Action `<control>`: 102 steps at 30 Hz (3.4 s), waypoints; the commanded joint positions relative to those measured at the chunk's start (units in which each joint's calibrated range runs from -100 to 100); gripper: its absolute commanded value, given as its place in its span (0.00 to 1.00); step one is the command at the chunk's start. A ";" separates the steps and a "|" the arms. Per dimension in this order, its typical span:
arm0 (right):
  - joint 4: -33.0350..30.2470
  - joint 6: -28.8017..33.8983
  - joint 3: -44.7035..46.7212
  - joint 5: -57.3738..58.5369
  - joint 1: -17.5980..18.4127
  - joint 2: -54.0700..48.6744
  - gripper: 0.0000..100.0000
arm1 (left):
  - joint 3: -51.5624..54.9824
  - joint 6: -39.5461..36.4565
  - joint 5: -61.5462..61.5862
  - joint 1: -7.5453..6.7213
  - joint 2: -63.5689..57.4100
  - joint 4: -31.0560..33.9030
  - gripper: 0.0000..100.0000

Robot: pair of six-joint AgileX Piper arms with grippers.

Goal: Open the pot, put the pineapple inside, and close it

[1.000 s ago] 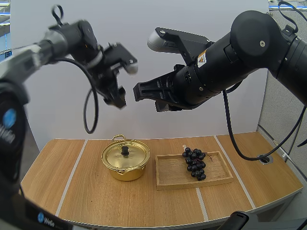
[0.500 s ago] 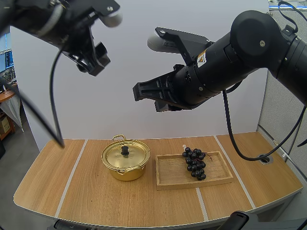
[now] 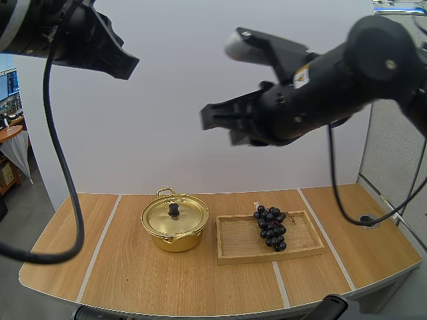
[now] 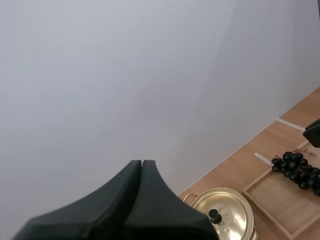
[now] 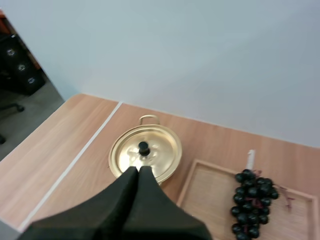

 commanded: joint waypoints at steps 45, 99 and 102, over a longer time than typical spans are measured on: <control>1.93 -2.84 28.36 -33.26 -24.27 -37.20 0.00 | 48.47 -23.06 -54.50 0.12 -37.38 0.27 0.00; -0.75 -3.90 71.12 -60.13 -18.49 -37.20 0.00 | 94.69 -27.54 -77.86 2.53 -39.62 1.69 0.00; -0.75 -3.90 71.12 -59.95 -18.49 -37.20 0.00 | 94.69 -27.65 -71.64 2.53 -39.62 2.05 0.00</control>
